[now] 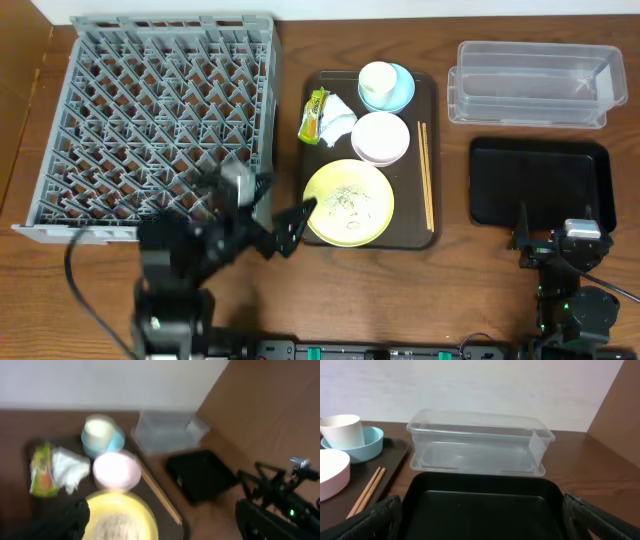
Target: Sort waste into correct bins and load items into the dishwasher
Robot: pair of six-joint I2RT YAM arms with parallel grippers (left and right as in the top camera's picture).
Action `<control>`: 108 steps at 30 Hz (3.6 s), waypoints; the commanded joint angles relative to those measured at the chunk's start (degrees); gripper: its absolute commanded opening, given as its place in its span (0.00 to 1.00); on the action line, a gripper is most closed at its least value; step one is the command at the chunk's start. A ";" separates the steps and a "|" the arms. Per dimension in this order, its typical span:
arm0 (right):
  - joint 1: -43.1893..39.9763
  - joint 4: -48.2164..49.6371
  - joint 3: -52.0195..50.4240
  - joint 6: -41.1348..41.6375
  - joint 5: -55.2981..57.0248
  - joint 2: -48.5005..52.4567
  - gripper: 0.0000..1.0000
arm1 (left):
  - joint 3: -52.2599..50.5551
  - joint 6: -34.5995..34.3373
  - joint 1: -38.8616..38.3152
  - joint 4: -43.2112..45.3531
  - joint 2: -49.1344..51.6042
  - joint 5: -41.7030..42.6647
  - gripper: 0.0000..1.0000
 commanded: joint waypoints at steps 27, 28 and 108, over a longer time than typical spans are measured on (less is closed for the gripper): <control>-0.48 -0.31 -0.07 -0.50 0.39 -0.37 0.99 | 18.69 3.76 -1.84 -22.01 17.68 11.47 0.95; -0.48 -0.31 -0.07 -0.52 0.39 -0.37 0.99 | 18.67 3.23 -2.08 -21.99 17.70 11.45 0.94; -0.48 -0.31 -0.07 -0.52 0.39 -0.37 0.99 | 42.27 -6.91 -25.35 -29.86 45.59 -66.25 0.87</control>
